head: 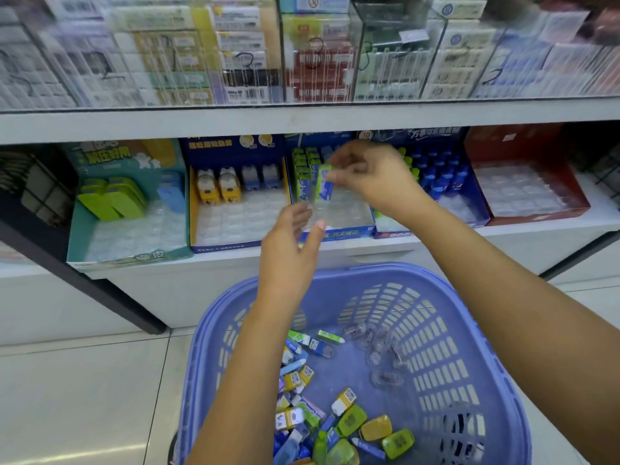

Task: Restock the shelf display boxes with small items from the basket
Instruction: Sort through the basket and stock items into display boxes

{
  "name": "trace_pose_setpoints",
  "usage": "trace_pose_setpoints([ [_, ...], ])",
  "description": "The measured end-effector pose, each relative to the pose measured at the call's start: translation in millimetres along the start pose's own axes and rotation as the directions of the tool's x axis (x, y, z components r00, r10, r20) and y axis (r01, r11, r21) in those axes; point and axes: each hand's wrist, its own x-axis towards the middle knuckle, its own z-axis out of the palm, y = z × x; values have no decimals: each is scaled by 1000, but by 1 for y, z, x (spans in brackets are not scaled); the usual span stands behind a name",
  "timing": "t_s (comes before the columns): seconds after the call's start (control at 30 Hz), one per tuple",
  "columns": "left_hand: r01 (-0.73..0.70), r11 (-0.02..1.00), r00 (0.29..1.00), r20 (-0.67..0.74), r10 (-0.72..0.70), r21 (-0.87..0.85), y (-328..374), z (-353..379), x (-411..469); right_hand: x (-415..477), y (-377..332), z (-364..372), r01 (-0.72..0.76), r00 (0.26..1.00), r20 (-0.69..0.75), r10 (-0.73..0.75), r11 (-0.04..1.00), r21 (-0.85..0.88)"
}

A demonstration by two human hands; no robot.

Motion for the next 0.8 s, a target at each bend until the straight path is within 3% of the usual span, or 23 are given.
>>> trace_pose_setpoints([
  [0.07, -125, 940, 981, 181, 69, 318, -6, 4, 1, 13, 8, 2, 17, 992, -119, -32, 992, -125],
  [0.17, -223, 839, 943, 329, 56, 497, -14, 8, 2, 31, 20, 10, 28, 995, -87, -54, 960, -277],
  [0.47, -215, 852, 942, 333, 50, 478, -17, 6, 5, 67, 28, 14, -29, 996, 70, 57, 936, -351],
  [0.8, -230, 877, 941, 327, 89, 422, -19, 1, 8, 67, 15, 13, 72, 977, 207, 59, 817, -573],
])
